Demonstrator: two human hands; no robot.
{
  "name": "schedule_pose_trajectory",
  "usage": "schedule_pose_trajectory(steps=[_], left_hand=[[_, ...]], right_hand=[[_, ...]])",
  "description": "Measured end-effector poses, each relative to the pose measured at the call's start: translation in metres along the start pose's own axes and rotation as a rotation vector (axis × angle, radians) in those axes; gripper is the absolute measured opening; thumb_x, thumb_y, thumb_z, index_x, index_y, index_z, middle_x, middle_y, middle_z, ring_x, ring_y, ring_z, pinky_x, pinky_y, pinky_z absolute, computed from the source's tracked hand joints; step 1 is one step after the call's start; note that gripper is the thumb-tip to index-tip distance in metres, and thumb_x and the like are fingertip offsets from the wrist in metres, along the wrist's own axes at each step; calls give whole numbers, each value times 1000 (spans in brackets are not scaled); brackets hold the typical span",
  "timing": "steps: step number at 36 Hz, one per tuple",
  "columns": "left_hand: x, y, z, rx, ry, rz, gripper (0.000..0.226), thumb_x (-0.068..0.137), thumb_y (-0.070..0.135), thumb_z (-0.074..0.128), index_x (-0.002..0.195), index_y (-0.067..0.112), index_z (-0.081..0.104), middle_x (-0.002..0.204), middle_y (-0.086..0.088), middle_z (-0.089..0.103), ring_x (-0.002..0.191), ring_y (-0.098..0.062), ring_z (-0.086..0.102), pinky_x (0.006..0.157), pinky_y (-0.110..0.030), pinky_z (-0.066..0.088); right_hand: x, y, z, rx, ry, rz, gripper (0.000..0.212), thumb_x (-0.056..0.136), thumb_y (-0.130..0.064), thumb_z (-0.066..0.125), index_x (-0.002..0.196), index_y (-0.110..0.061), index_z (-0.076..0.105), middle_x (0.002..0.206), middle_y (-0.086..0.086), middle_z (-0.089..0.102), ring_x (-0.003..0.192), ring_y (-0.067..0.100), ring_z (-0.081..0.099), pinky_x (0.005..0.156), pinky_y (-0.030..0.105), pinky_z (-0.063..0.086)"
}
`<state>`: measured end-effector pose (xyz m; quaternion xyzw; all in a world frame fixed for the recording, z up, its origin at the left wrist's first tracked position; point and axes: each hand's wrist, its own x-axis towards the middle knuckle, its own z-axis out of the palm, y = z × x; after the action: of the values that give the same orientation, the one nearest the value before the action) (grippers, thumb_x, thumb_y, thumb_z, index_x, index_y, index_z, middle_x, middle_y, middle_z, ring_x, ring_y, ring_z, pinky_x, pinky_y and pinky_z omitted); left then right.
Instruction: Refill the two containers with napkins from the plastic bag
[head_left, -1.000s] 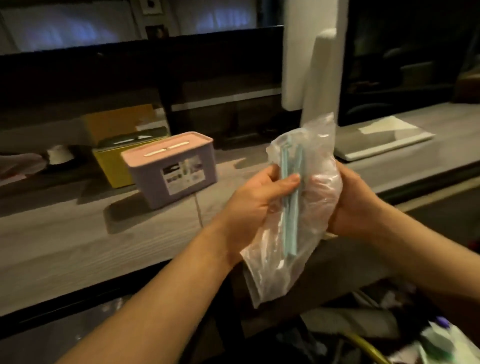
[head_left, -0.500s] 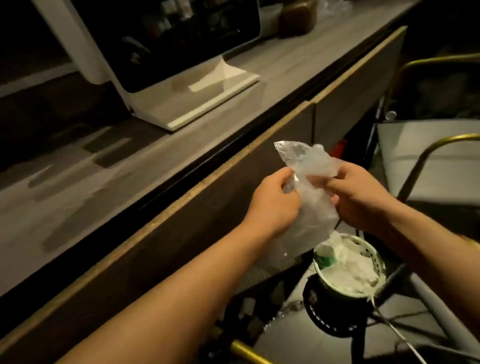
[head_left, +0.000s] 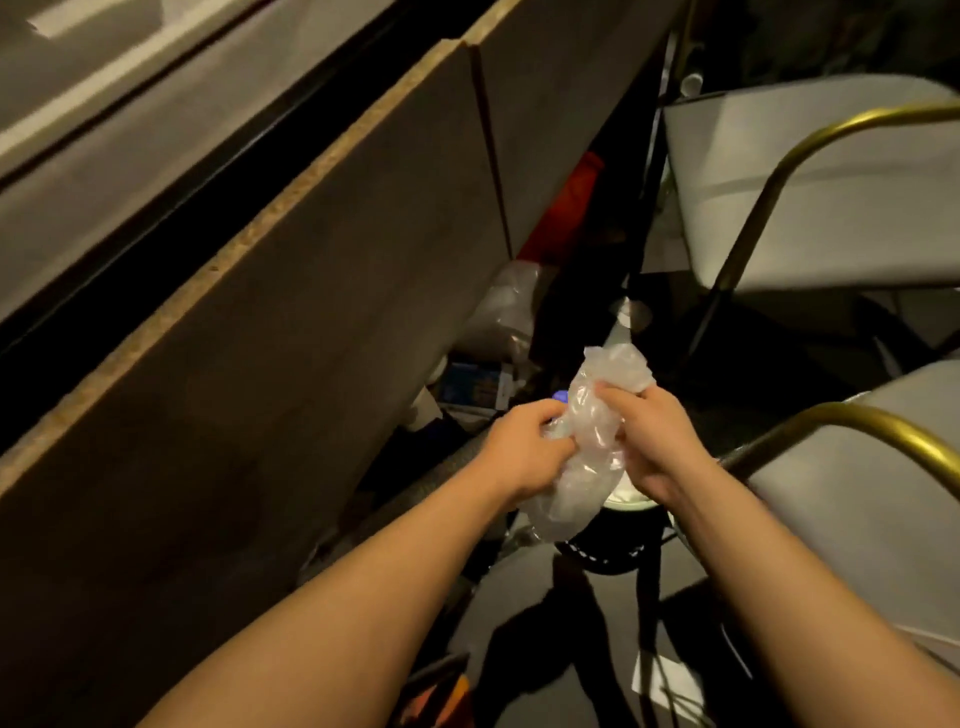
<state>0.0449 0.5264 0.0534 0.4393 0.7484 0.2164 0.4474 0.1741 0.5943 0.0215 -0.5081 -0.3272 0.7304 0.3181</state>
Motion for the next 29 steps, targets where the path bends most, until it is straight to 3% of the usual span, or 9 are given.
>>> schedule_pose_trajectory(steps=[4, 9, 12, 15, 19, 21, 24, 27, 29], left_hand=[[29, -14, 25, 88, -57, -90, 29, 93, 17, 59, 118, 26, 71, 113, -4, 72, 106, -23, 65, 82, -29, 50], [65, -26, 50, 103, -167, -212, 52, 95, 25, 58, 146, 27, 50, 140, -2, 59, 126, -27, 56, 104, -31, 45], [76, -42, 53, 3, -159, -295, 49, 94, 26, 59, 143, 25, 51, 135, 0, 60, 123, -25, 58, 104, -33, 45], [80, -61, 54, -95, -186, -364, 46, 95, 26, 61, 140, 27, 50, 120, 8, 63, 107, -11, 61, 96, -30, 48], [82, -80, 51, -216, -215, -395, 25, 99, 22, 60, 119, 31, 48, 88, 25, 55, 76, 9, 54, 64, -9, 39], [80, -81, 47, -259, -222, -403, 33, 99, 25, 59, 128, 33, 45, 98, 22, 61, 88, 6, 59, 73, -11, 43], [76, -81, 45, -271, -228, -386, 56, 98, 33, 59, 150, 24, 40, 119, 8, 68, 110, -10, 63, 102, -32, 47], [68, -71, 41, -277, -211, -380, 60, 96, 36, 60, 152, 25, 41, 128, -1, 67, 121, -15, 60, 109, -39, 43], [62, -63, 37, -282, -206, -342, 60, 97, 37, 59, 153, 24, 40, 124, 10, 67, 120, -12, 61, 109, -35, 43]], right_hand=[[10, 25, -14, -50, -6, 27, 17, 90, 0, 66, 106, -7, 70, 97, 14, 76, 88, 27, 75, 73, 39, 60], [77, 61, -42, -146, 322, 175, 13, 85, 5, 68, 95, -3, 71, 82, 14, 72, 75, 28, 69, 71, 43, 59], [135, 95, -59, -207, 408, 344, 23, 83, 6, 64, 106, 5, 66, 83, 21, 70, 72, 31, 65, 70, 48, 57], [165, 125, -55, -303, 444, 404, 39, 86, 8, 52, 125, 4, 56, 111, 22, 66, 98, 38, 65, 89, 51, 55], [164, 139, -35, -453, 430, 354, 47, 92, 1, 46, 140, 0, 45, 131, 21, 56, 119, 40, 55, 102, 46, 49], [163, 144, -32, -472, 404, 349, 48, 93, 1, 44, 141, 0, 45, 133, 20, 56, 121, 39, 54, 103, 45, 47], [163, 146, -34, -518, 389, 313, 48, 93, 3, 44, 140, 1, 46, 135, 18, 55, 123, 38, 53, 108, 44, 44], [154, 137, -32, -622, 444, 241, 49, 92, 1, 49, 140, 3, 46, 143, 21, 49, 127, 38, 51, 110, 39, 41], [145, 129, -31, -660, 493, 180, 47, 95, 0, 48, 142, 4, 44, 149, 19, 41, 132, 38, 47, 111, 38, 38]])
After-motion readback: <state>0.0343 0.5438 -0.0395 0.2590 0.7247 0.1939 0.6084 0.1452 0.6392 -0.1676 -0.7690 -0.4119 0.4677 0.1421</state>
